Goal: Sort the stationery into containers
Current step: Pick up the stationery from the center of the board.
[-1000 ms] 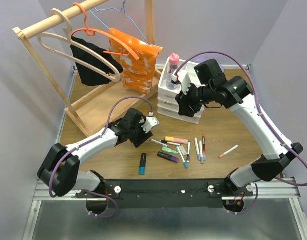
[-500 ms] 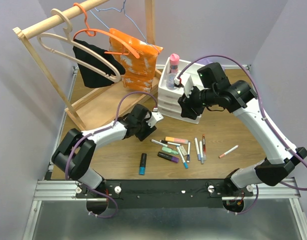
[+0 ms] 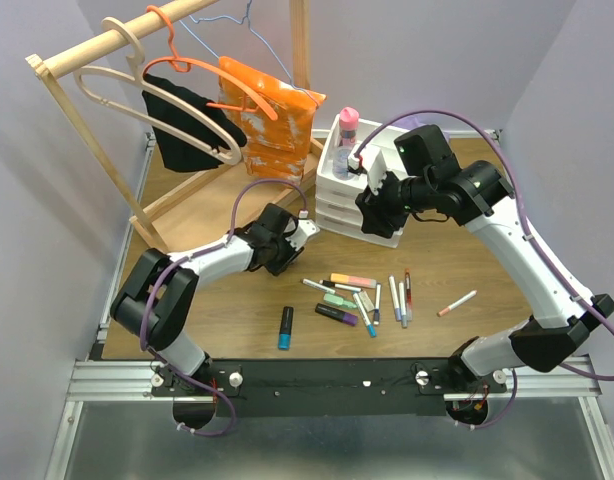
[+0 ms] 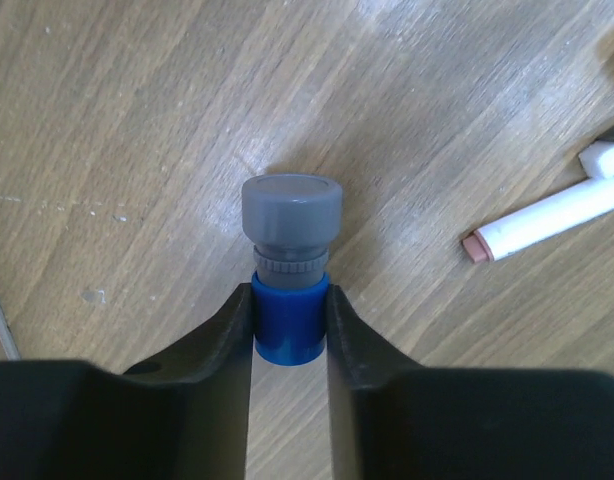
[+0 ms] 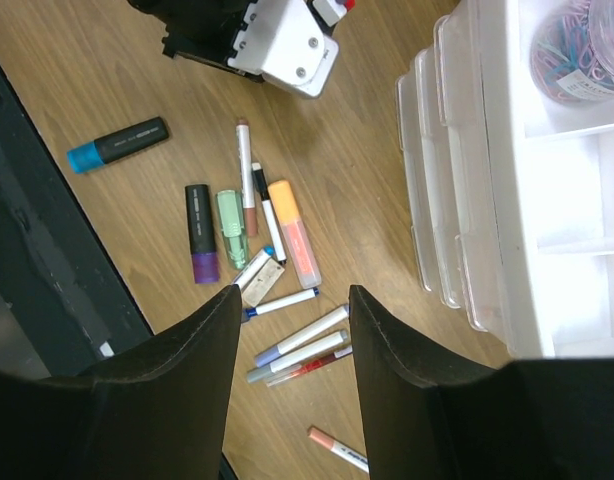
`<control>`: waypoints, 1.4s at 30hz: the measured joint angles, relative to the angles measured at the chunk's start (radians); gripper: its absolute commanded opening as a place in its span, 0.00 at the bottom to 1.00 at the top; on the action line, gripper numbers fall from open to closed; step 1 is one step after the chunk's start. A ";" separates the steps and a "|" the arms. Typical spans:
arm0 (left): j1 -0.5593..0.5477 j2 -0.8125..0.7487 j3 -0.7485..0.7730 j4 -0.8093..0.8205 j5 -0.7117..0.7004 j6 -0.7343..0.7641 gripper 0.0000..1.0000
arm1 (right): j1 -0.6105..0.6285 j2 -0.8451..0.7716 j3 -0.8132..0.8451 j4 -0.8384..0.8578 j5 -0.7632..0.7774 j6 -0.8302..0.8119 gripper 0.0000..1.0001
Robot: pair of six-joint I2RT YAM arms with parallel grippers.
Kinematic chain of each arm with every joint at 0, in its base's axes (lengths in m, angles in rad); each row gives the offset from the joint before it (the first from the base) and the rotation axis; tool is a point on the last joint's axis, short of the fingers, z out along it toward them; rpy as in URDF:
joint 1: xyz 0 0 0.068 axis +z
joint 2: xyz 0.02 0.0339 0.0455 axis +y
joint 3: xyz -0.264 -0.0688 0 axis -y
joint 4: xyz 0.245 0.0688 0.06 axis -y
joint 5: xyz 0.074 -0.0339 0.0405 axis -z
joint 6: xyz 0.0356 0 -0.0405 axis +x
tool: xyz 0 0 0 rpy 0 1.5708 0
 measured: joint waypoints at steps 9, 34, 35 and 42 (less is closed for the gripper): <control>0.068 -0.072 0.112 -0.271 0.346 0.090 0.16 | 0.000 -0.037 -0.053 0.024 -0.023 -0.064 0.55; 0.055 -0.014 0.676 -0.616 0.899 -0.081 0.06 | 0.167 -0.452 -0.595 0.558 0.211 -0.898 0.61; 0.055 -0.013 0.684 -0.607 0.899 -0.099 0.07 | 0.191 -0.453 -0.608 0.586 0.237 -0.933 0.61; 0.055 0.009 0.703 -0.554 0.906 -0.203 0.07 | 0.270 -0.425 -0.634 0.658 0.293 -1.054 0.61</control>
